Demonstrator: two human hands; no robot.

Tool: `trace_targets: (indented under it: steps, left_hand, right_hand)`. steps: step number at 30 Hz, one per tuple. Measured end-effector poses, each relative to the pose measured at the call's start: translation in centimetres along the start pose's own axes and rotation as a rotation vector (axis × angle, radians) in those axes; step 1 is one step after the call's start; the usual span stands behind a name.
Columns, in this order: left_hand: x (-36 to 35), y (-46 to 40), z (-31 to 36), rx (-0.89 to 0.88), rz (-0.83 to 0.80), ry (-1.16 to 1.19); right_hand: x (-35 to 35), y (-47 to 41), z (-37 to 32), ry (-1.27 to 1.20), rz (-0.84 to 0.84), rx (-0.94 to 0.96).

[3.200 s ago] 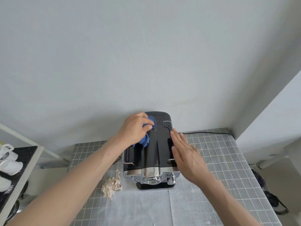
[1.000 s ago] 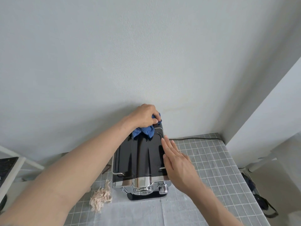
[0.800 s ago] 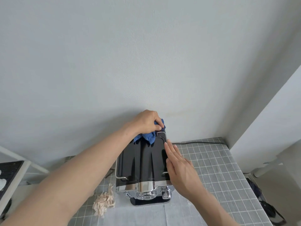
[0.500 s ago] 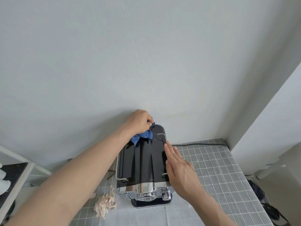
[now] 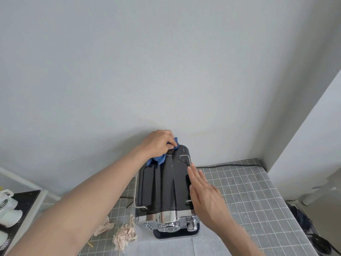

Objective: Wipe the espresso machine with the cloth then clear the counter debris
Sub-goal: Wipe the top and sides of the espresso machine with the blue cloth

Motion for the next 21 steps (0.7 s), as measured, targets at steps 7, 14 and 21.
trace_targets:
  steps: [7,14,21]
  left_hand:
    - [0.8,3.0,-3.1,0.046,-0.046,-0.085]
    - [0.1,2.4,-1.2,-0.028,-0.071,-0.002]
    - [-0.6,2.4,-1.0,-0.039,-0.107,-0.069]
  right_hand:
    - [-0.2,0.0,-0.1,-0.006,0.007,0.004]
    - [-0.1,0.1,0.0,-0.019,0.006,0.007]
    - [-0.2,0.0,-0.1,-0.019,-0.001,0.001]
Point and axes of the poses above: each hand's wrist, its own y-axis away from the middle knuckle, its own x-axis out of the back of the hand, z = x × y, the point moved 10 cm from there along -y, towards the middle knuckle, and after that the axes turned 10 degrees about -x, right-handed, at the moved point
